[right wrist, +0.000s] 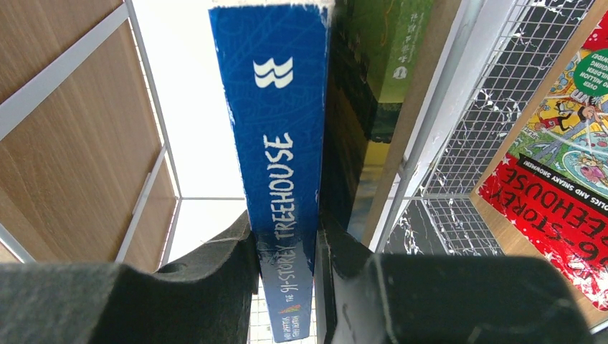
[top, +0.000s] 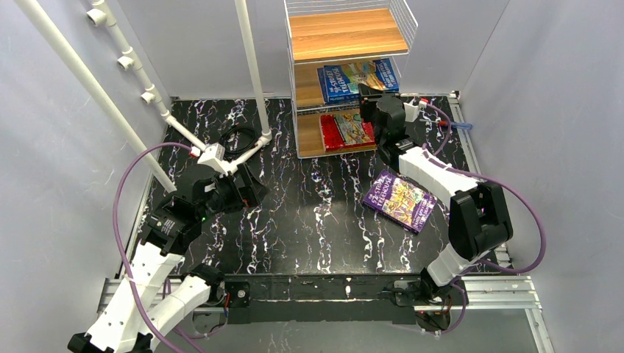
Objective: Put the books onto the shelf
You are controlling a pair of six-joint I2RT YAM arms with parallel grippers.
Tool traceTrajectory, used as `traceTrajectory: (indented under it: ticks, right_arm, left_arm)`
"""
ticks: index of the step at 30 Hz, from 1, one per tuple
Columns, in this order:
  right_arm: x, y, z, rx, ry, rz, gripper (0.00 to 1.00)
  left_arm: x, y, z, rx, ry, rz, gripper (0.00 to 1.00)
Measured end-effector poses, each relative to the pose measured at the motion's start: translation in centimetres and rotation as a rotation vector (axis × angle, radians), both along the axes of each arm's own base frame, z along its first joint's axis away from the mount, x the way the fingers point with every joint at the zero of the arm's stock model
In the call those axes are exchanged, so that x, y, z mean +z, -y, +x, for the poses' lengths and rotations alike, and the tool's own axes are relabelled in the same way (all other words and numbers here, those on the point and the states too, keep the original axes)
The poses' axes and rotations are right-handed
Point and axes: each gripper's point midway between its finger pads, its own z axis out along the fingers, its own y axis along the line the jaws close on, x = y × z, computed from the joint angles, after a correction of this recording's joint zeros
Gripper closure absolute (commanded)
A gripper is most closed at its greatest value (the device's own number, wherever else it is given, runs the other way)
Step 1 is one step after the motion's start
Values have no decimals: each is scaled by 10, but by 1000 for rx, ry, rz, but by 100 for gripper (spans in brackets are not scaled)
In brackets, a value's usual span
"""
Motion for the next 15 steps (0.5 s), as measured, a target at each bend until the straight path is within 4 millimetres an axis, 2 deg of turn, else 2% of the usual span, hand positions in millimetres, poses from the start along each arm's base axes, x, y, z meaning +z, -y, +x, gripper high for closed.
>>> traceTrajectory:
  ticks: [4,9,12,15]
  right_arm:
    - [-1,0,0,1,-2,5,97]
    - [-1,0,1,8,-3,9,46]
    - [1,2,2,2,0,22,27]
    - [10,4,3,2,30,45,15]
  left_arm:
    - [0,0,0,0,0,0,2]
    - [0,0,0,0,0,0,2]
    - [0,0,0,0,1,-1,2]
    - [0,0,0,0,2,-1,2]
